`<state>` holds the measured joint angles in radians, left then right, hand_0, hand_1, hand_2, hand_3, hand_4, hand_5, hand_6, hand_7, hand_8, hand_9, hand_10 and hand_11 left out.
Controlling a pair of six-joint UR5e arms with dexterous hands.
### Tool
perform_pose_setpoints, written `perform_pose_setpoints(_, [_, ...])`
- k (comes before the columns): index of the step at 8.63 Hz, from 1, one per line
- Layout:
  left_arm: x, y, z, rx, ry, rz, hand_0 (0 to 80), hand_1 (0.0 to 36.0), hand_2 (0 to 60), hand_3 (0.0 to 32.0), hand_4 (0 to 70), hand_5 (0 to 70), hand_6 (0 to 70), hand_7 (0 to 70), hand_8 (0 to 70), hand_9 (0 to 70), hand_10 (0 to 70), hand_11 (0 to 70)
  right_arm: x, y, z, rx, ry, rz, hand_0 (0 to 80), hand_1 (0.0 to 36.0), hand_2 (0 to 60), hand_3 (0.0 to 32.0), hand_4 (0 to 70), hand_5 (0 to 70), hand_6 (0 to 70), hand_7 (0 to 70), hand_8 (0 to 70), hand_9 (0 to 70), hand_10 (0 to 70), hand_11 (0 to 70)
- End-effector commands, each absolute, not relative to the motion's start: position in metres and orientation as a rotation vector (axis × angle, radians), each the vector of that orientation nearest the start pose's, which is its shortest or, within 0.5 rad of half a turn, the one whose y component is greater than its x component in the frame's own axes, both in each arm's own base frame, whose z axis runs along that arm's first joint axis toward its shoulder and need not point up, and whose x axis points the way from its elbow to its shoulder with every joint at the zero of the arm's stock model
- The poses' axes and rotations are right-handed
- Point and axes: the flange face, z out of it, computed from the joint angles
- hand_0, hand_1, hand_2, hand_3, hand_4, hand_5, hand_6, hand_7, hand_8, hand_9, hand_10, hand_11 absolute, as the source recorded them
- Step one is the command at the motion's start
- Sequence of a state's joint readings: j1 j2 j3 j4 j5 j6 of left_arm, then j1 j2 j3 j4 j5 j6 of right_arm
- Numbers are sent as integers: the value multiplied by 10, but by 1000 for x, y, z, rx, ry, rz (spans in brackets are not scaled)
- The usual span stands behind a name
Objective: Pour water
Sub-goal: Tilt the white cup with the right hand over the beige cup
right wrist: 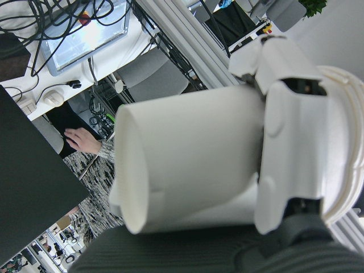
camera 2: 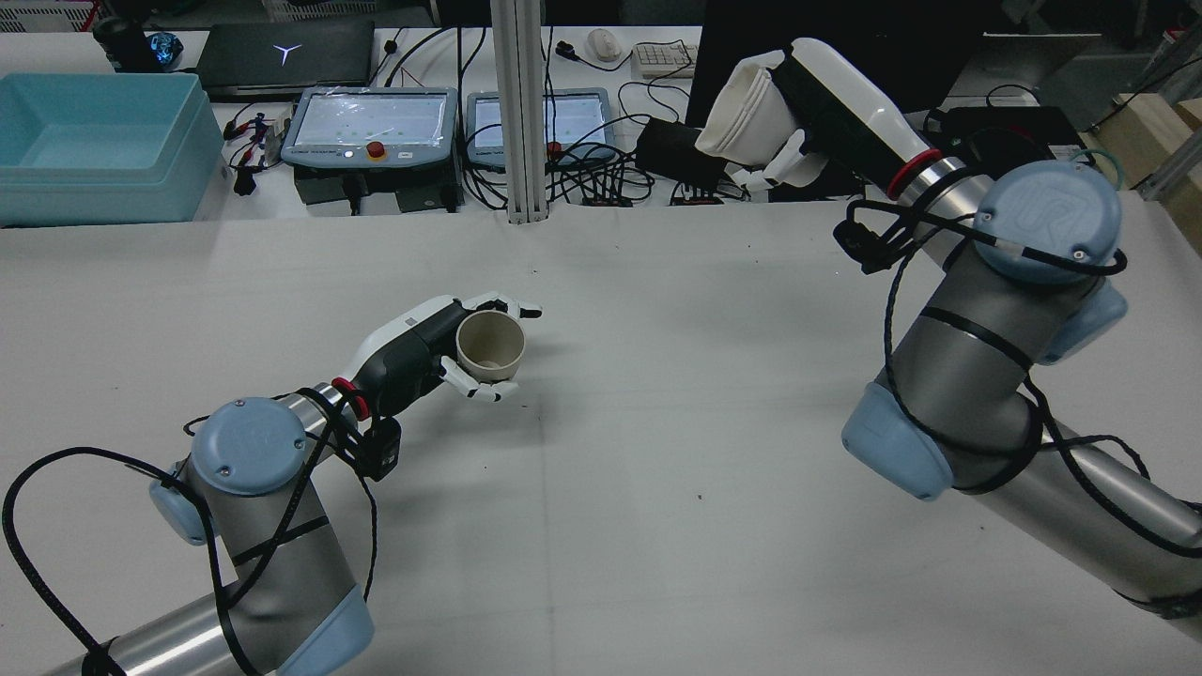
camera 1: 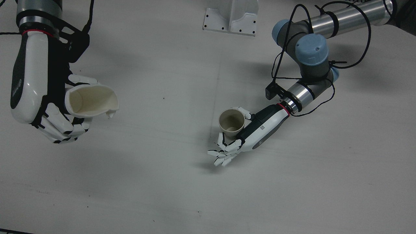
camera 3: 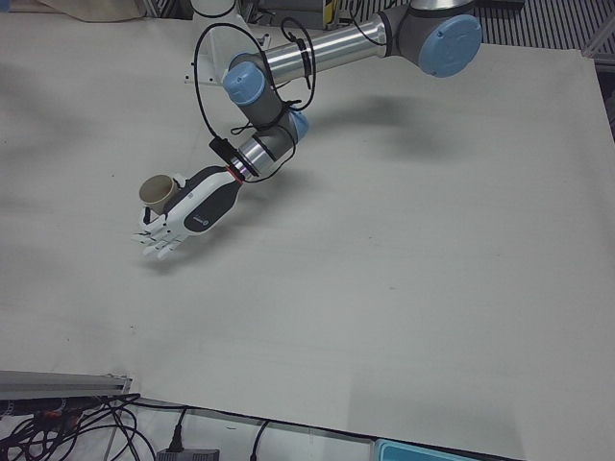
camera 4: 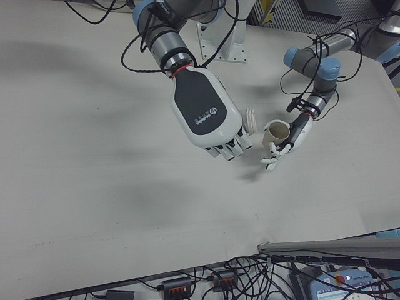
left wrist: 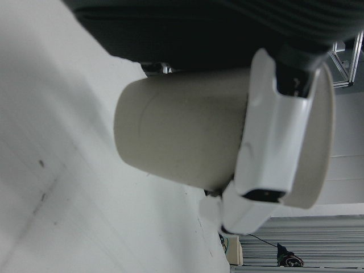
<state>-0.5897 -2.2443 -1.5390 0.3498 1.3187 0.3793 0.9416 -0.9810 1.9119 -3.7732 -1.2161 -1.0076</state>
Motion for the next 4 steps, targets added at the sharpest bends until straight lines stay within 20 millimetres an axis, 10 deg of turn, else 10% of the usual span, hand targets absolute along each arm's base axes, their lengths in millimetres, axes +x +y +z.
perform_pose_setpoints(1, [497, -530, 260, -444, 2101, -1396, 800, 360, 600, 0, 700, 700, 137, 246, 83, 44, 11, 38, -291, -576, 247, 656, -1936, 1245, 800, 360, 600, 0, 700, 700, 700, 700, 466, 615, 605, 700])
perform_pose_setpoints(4, [506, -537, 257, -436, 2084, -1408, 800, 360, 600, 0, 700, 700, 141, 251, 84, 47, 15, 43, -365, -546, 218, 620, -1956, 1188, 800, 360, 600, 0, 700, 700, 700, 700, 465, 615, 615, 700])
